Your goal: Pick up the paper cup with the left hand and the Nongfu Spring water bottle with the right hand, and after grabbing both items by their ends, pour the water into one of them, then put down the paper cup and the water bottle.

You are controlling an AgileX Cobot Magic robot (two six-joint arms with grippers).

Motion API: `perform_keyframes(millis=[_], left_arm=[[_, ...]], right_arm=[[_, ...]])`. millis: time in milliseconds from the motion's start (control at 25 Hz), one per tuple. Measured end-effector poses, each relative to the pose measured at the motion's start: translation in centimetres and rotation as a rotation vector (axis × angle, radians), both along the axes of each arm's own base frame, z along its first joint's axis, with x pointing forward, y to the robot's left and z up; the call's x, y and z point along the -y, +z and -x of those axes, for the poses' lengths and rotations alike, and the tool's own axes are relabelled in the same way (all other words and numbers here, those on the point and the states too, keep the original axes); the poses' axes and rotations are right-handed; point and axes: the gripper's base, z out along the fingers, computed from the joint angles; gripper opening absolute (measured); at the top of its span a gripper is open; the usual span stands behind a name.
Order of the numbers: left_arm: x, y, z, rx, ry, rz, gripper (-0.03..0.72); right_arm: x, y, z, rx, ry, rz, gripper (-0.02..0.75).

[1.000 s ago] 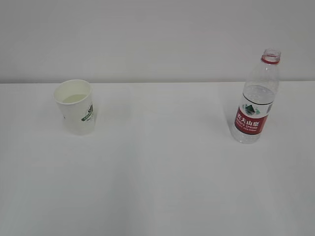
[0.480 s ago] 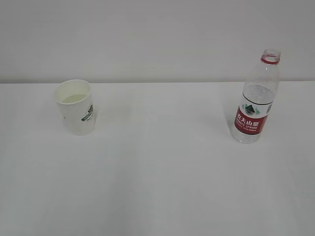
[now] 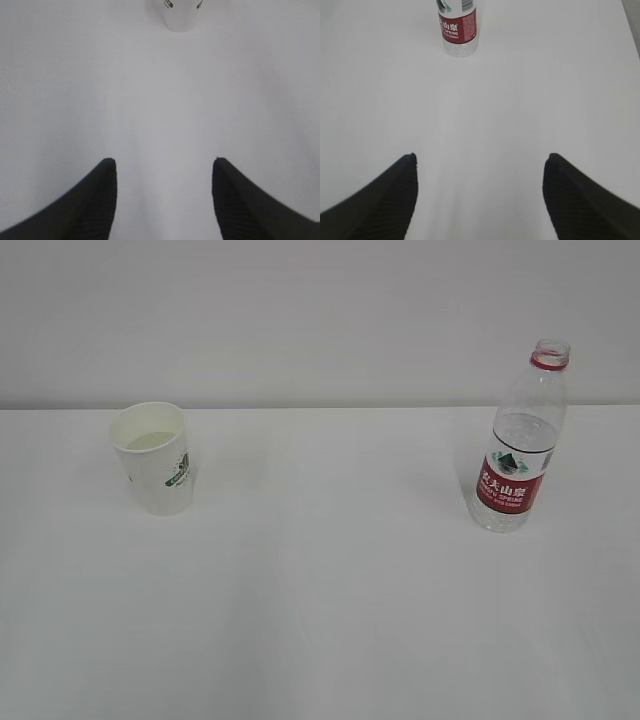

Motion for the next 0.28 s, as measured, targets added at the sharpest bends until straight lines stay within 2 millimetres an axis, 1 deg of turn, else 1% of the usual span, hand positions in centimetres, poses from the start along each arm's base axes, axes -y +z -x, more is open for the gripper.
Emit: perform_keyframes(millis=[280], left_arm=[[0.0, 0.02, -0.01, 0.002, 0.0, 0.0, 0.441]], right_arm=[[0.0, 0.0, 0.0, 0.0, 0.0, 0.0, 0.587]])
